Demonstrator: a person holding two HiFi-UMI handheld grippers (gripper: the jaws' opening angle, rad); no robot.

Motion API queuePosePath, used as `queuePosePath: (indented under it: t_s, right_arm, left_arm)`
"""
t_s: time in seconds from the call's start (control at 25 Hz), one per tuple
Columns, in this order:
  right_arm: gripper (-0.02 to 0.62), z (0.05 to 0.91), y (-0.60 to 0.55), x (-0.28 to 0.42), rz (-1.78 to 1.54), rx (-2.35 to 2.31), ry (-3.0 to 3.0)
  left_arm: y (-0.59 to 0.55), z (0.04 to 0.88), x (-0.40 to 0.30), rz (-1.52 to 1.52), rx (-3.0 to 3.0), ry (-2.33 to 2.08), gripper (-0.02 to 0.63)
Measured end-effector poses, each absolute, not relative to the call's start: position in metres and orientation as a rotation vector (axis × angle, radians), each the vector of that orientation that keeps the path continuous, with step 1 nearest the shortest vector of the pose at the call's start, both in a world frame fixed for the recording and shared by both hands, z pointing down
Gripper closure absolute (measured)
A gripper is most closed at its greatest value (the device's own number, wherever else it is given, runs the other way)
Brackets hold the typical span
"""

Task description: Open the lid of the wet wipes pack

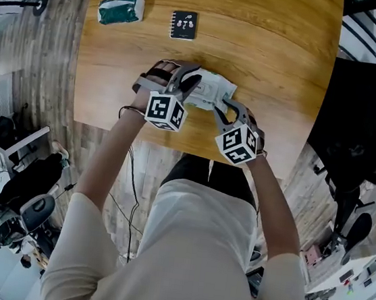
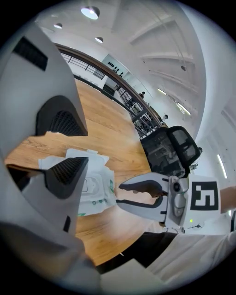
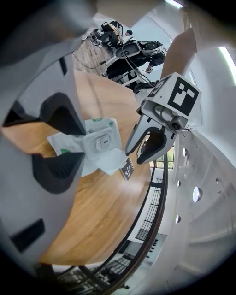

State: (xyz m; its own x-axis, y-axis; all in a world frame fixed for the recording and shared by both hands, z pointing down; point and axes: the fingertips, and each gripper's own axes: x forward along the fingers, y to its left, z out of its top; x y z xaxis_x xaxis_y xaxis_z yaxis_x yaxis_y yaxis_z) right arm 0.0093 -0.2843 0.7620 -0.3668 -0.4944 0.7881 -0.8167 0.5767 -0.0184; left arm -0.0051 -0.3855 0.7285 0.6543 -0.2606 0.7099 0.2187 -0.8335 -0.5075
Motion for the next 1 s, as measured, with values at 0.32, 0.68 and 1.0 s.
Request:
queuePosePath:
  t_s: [0.32,0.68,1.0]
  right_arm:
    - [0.485,0.693,-0.274,0.015,0.535,1.195,-2.031]
    - [0.486,0.608,-0.249,0.046,0.53,1.347,-2.02]
    - [0.488,0.534,-0.222,0.065,0.492,1.409,-2.113]
  left_arm:
    - [-0.361,0.667,-0.041,-1.092,-2.322,0.093,0.469]
    - [-0.33,0.575,-0.07,-1.02,-2.522,0.386,0.474]
    - [-0.295,0.504,-0.083,-0.9,-2.768,0.739,0.505]
